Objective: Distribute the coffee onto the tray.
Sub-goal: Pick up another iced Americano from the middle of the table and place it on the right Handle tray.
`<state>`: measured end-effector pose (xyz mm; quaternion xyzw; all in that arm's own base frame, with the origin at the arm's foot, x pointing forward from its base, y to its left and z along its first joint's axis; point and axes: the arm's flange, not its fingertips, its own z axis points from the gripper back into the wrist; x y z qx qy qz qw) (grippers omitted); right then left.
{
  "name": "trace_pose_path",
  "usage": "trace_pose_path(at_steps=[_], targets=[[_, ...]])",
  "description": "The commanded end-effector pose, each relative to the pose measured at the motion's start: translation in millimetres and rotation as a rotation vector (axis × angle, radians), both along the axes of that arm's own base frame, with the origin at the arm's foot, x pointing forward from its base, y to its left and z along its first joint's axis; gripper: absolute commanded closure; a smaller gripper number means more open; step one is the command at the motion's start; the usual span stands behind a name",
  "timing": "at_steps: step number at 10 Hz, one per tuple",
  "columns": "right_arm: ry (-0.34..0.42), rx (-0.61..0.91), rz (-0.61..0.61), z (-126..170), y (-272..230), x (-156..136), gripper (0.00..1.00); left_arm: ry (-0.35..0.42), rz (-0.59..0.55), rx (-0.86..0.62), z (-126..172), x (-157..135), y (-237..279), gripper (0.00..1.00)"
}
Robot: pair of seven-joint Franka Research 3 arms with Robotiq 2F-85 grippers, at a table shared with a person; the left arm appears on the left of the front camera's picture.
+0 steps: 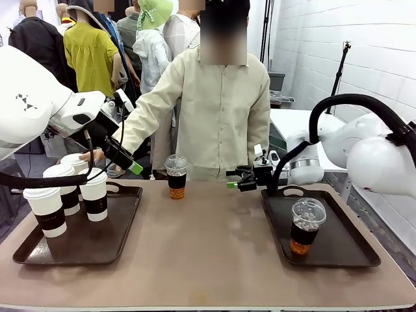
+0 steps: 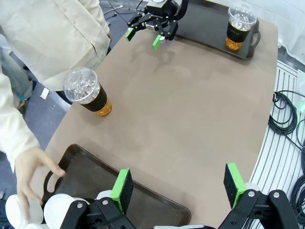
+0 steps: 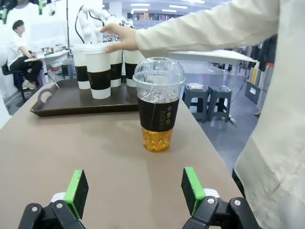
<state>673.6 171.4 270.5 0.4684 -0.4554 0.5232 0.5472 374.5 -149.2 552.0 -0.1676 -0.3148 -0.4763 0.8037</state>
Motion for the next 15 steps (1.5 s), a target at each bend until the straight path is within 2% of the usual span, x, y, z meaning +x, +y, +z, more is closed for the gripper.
trace_pose_path(at_steps=[1,7,9,15], targets=[[0.027,0.015,-0.029,-1.7,18.7,16.1,0.00,-0.001,-0.008,-0.006,-1.1,1.7,1.6,0.00],[0.061,0.011,-0.040,-8.1,44.5,32.3,0.00,-0.001,-0.008,-0.006,-1.1,1.7,1.6,0.00],[0.042,0.009,-0.015,-7.9,34.9,20.9,0.00,-0.001,-0.008,-0.006,-1.1,1.7,1.6,0.00],[0.040,0.009,-0.018,-7.7,33.8,22.8,0.00,-0.001,-0.008,-0.006,-1.1,1.7,1.6,0.00]])
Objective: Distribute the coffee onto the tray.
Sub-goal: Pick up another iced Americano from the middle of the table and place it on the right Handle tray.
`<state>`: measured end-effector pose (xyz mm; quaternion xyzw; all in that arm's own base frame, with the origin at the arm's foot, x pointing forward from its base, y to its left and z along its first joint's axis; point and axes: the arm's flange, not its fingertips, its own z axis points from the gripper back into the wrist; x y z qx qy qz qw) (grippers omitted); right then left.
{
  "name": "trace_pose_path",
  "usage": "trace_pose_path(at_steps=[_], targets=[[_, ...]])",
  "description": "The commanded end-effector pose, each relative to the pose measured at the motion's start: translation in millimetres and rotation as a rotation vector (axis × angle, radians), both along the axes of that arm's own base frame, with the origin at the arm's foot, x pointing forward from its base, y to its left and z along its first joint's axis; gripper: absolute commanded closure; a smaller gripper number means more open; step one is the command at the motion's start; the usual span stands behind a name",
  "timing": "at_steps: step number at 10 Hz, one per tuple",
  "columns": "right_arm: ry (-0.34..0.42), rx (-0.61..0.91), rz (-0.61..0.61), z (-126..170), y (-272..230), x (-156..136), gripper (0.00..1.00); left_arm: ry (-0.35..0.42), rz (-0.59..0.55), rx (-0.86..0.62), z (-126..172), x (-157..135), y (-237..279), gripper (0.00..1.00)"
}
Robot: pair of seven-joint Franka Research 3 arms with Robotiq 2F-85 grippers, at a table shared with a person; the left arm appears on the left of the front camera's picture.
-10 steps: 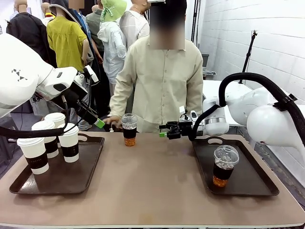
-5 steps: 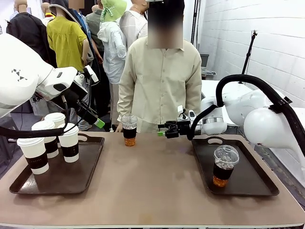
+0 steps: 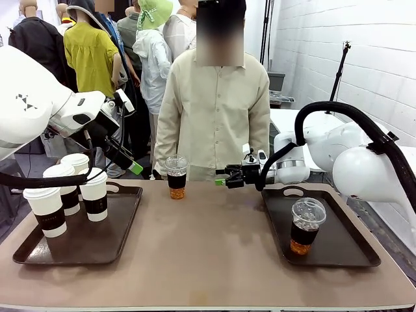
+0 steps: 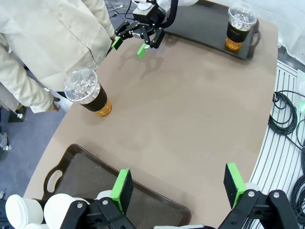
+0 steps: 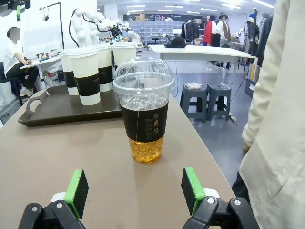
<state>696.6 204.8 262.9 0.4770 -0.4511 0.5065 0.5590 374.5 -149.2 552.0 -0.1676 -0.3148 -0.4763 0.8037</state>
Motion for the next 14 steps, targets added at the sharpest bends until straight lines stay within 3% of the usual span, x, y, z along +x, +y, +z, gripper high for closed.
trace_pose_path(at_steps=[1,6,14], targets=[[0.003,0.008,-0.002,-4.4,5.9,1.7,0.00,-0.001,-0.008,-0.006,-1.1,1.7,1.6,0.00],[0.024,0.062,-0.032,-17.9,34.1,4.5,0.00,-0.001,-0.008,-0.006,-1.1,1.7,1.6,0.00],[0.015,0.029,0.021,-19.5,84.4,21.9,0.00,-0.001,-0.008,-0.006,-1.1,1.7,1.6,0.00]])
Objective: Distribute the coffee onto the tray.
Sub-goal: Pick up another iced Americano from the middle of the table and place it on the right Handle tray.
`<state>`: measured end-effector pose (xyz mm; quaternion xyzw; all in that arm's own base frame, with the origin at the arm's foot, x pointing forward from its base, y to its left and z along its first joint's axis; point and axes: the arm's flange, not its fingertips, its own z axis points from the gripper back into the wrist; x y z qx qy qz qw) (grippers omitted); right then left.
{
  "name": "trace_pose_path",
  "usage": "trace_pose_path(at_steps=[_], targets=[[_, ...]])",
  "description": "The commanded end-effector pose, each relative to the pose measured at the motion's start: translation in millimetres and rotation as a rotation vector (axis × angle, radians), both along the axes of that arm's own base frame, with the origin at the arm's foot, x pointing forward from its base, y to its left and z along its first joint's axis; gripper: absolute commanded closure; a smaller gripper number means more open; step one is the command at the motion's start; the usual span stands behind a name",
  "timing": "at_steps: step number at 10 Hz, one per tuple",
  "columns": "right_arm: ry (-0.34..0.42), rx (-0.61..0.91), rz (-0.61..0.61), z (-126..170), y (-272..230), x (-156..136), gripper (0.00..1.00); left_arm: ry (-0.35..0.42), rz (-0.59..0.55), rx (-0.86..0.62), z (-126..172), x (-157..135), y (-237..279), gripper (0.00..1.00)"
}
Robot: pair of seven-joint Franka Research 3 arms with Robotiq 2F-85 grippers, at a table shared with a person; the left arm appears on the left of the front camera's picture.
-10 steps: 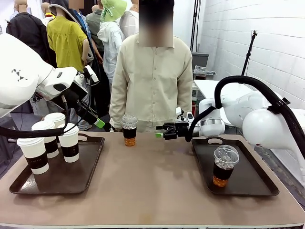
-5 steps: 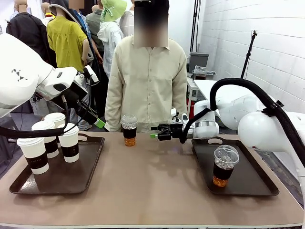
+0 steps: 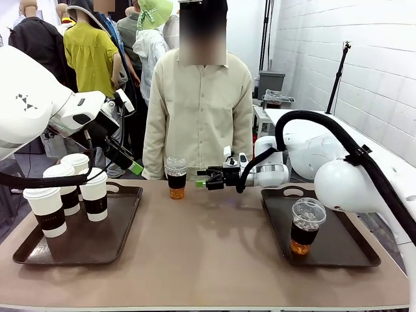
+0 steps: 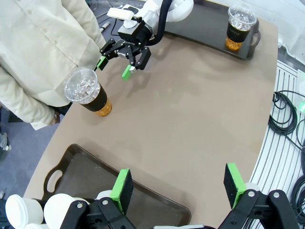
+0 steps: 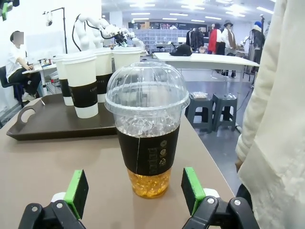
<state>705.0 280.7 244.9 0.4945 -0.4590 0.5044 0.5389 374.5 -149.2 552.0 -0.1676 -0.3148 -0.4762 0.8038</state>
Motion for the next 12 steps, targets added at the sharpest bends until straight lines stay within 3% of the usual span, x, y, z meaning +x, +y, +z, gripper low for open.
trace_pose_path(at_steps=[1,12], targets=[[0.024,-0.017,0.002,-2.6,14.3,14.8,0.00,-0.001,-0.008,-0.006,-1.1,1.7,1.5,0.00],[0.034,-0.020,0.020,-7.2,52.5,23.5,0.00,-0.001,-0.008,-0.006,-1.1,1.7,1.5,0.00]])
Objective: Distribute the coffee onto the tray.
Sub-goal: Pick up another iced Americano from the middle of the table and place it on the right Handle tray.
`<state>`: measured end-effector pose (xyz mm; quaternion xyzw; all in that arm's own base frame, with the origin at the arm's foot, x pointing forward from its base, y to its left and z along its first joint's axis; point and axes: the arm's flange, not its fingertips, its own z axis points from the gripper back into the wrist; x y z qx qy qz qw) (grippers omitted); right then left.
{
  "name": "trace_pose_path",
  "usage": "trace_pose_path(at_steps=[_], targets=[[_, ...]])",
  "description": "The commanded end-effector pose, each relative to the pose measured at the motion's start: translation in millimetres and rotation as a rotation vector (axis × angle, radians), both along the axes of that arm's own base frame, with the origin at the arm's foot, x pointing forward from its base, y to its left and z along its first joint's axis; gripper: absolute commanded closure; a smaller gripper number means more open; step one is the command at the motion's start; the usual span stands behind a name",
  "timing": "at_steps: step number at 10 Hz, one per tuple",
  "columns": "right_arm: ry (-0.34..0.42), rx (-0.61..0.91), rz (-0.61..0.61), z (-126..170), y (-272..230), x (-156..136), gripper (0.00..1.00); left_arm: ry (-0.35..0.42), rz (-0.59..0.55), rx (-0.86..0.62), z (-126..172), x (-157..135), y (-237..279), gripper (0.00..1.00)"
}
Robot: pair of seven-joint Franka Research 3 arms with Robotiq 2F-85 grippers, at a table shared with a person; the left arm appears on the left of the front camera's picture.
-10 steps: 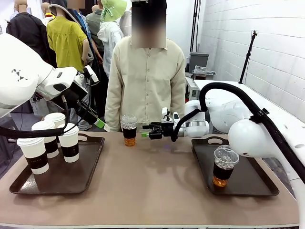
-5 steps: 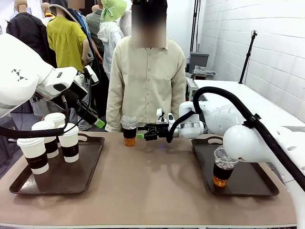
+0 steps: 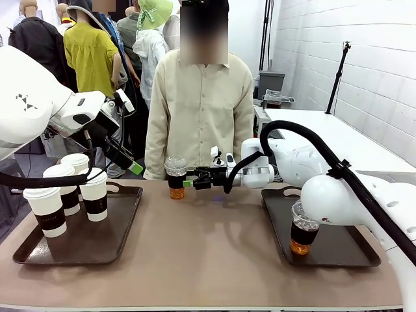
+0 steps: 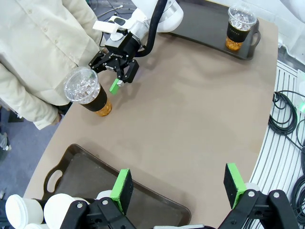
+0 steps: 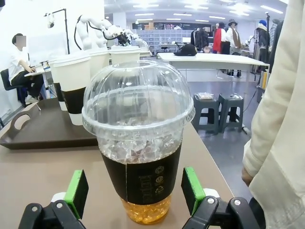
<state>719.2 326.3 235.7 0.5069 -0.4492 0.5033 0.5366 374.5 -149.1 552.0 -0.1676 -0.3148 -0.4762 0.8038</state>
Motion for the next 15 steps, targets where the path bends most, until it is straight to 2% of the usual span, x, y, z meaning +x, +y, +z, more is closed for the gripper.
trace_pose_path(at_steps=[1,15], targets=[[0.011,-0.023,0.003,2.6,9.4,9.0,0.00,-0.001,-0.008,-0.006,-1.2,1.7,1.5,0.00],[0.035,-0.006,0.013,-3.9,53.1,17.4,0.00,-0.001,-0.008,-0.006,-1.2,1.7,1.5,0.00]])
